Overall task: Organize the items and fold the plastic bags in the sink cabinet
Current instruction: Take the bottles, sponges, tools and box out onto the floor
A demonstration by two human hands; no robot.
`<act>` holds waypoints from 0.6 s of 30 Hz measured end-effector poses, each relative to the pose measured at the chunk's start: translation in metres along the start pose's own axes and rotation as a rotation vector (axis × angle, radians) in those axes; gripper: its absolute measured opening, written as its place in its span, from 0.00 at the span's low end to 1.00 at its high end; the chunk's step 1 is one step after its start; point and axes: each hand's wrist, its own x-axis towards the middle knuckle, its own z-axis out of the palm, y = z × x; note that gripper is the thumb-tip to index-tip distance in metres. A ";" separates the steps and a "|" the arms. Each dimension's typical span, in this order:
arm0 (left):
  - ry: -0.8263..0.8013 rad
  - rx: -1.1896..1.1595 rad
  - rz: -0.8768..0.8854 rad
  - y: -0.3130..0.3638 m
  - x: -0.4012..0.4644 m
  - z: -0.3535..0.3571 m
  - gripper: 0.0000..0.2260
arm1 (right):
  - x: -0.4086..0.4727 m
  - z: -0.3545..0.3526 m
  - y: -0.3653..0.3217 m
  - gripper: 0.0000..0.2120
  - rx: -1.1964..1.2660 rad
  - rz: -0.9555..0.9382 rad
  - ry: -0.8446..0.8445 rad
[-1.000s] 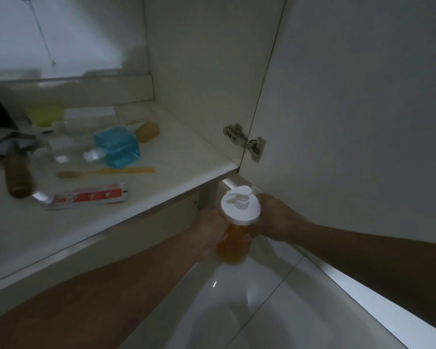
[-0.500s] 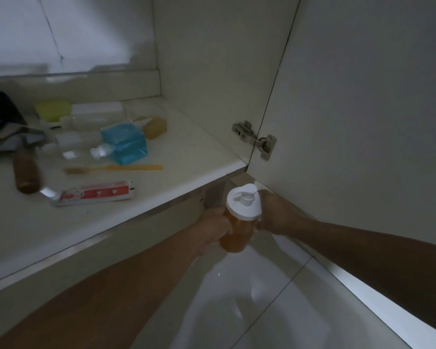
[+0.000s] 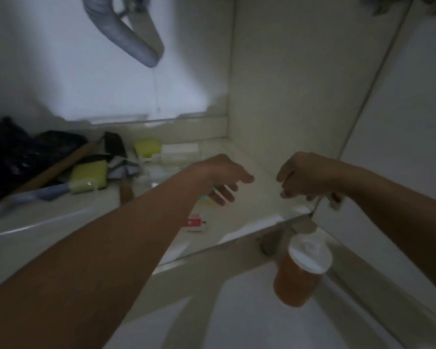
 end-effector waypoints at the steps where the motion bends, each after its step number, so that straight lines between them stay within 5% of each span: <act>1: 0.062 -0.017 0.005 -0.002 -0.001 -0.015 0.16 | 0.010 -0.003 -0.012 0.18 0.050 -0.027 -0.003; 10: 0.678 0.184 -0.047 -0.056 0.022 -0.120 0.12 | 0.113 0.002 -0.098 0.19 0.121 -0.278 0.108; 14: 0.676 0.283 -0.111 -0.081 0.045 -0.141 0.18 | 0.154 0.012 -0.128 0.24 -0.075 -0.394 0.172; 18: 0.651 0.369 -0.120 -0.102 0.070 -0.145 0.13 | 0.196 0.028 -0.152 0.31 -0.187 -0.436 0.121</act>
